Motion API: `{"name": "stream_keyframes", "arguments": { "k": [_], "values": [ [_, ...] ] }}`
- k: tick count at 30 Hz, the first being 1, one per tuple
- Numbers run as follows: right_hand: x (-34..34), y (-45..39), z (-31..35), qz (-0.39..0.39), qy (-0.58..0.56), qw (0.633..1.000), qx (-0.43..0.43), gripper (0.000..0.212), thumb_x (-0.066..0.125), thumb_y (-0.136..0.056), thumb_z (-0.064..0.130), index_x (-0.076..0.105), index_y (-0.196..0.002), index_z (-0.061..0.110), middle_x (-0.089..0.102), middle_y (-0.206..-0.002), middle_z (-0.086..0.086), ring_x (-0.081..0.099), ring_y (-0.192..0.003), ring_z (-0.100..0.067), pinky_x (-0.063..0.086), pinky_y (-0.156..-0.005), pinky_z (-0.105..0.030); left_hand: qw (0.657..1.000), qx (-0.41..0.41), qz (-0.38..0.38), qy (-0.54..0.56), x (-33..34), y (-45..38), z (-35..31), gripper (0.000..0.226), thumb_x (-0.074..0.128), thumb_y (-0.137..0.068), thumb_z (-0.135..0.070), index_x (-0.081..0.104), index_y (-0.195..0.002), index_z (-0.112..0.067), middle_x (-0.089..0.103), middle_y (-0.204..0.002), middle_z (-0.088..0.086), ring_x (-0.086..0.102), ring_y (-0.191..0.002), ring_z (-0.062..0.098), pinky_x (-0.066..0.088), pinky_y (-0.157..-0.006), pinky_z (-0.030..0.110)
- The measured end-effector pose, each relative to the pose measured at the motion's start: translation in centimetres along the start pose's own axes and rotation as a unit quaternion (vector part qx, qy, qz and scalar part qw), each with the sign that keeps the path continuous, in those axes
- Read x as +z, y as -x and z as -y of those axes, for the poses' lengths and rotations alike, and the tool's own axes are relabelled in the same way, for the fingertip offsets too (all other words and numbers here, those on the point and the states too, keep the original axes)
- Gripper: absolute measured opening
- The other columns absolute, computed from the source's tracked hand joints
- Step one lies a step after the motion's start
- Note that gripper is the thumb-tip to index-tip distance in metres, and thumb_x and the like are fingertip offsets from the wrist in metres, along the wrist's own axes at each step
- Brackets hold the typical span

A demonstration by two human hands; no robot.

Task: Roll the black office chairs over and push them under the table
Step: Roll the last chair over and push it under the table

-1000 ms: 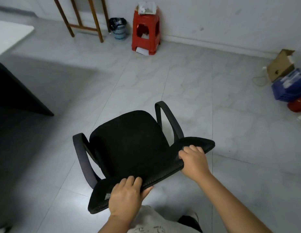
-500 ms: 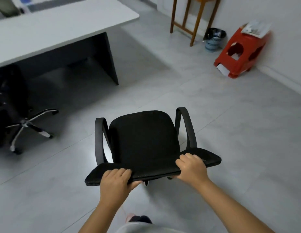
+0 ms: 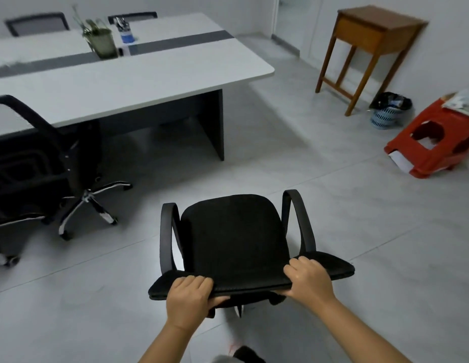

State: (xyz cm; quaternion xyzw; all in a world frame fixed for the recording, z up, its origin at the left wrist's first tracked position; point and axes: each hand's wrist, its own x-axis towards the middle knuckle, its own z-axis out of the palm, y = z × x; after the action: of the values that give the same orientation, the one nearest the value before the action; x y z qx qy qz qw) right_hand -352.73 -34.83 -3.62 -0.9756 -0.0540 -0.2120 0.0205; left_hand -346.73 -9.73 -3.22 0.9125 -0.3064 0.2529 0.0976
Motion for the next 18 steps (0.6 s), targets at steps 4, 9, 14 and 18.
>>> {"name": "stream_keyframes", "arguments": {
  "k": [4, 9, 14, 18],
  "values": [
    [2.0, -4.2, -1.8, 0.011, 0.009, 1.000, -0.011, 0.048, 0.041, -0.065, 0.060, 0.056, -0.045, 0.018, 0.049, -0.046, 0.005, 0.048, -0.041, -0.013, 0.033, -0.039, -0.017, 1.000, -0.009, 0.007, 0.023, 2.1, -4.2, 1.9, 0.069, 0.027, -0.087, -0.065, 0.054, -0.046, -0.017, 0.048, -0.042, -0.006, 0.048, -0.037, 0.014, 0.027, -0.059, 0.023],
    [4.3, -9.4, -3.6, 0.013, 0.012, 0.999, -0.031, 0.043, 0.065, -0.058, 0.059, 0.054, -0.045, 0.019, 0.048, -0.046, 0.006, 0.048, -0.041, -0.012, 0.032, -0.038, -0.016, 0.998, -0.030, 0.024, 0.042, 4.6, -8.8, 4.6, 0.070, 0.023, -0.086, -0.068, 0.053, -0.046, -0.018, 0.047, -0.041, -0.007, 0.048, -0.038, 0.014, 0.026, -0.060, 0.023],
    [6.4, -13.9, -6.6, -0.021, 0.004, 0.998, -0.063, 0.052, 0.045, -0.066, 0.065, 0.053, -0.045, 0.019, 0.047, -0.046, 0.006, 0.045, -0.040, -0.011, 0.031, -0.038, -0.018, 0.998, -0.039, 0.017, 0.041, 7.4, -12.8, 5.8, 0.072, 0.022, -0.087, -0.067, 0.055, -0.045, -0.017, 0.047, -0.041, -0.006, 0.048, -0.037, 0.014, 0.026, -0.058, 0.023],
    [8.0, -17.9, -10.0, -0.046, -0.014, 0.994, -0.101, 0.067, 0.031, -0.077, 0.073, 0.052, -0.045, 0.018, 0.046, -0.046, 0.006, 0.043, -0.040, -0.011, 0.029, -0.039, -0.018, 0.998, -0.060, 0.025, 0.026, 9.5, -16.0, 5.9, 0.073, 0.022, -0.088, -0.066, 0.057, -0.047, -0.017, 0.049, -0.041, -0.005, 0.049, -0.037, 0.014, 0.027, -0.058, 0.023]
  ]
}}
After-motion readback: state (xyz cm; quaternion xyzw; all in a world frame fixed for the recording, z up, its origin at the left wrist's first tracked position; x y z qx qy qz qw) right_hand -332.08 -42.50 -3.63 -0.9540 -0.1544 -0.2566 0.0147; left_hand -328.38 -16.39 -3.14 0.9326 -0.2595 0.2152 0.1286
